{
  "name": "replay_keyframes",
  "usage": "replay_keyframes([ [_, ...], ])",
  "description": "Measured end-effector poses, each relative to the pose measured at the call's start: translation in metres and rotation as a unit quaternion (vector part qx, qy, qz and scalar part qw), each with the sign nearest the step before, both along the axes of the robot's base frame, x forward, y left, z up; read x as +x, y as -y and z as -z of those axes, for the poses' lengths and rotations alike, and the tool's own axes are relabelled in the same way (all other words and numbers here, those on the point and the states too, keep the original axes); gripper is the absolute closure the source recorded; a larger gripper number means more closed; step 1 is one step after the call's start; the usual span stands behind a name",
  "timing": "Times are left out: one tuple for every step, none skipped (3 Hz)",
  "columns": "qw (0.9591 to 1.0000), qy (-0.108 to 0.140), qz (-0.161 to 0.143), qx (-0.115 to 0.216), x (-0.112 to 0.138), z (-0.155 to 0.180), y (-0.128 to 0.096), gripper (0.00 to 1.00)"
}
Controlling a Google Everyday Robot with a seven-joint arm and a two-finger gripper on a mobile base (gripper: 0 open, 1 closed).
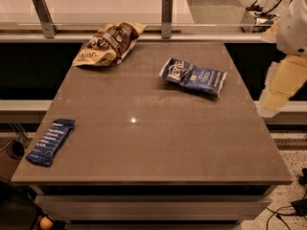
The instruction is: Move blue chip bag near rxbar blueberry
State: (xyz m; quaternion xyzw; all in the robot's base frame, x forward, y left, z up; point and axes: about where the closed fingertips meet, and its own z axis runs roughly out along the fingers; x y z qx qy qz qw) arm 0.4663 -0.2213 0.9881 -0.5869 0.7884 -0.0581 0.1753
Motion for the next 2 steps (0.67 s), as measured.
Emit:
replay_keyframes([
  [0.9997,0.001,0.02,0.012,0.045,0.008,0.015,0.0],
  [0.9987,0.006,0.027,0.042,0.095,0.019,0.022,0.0],
])
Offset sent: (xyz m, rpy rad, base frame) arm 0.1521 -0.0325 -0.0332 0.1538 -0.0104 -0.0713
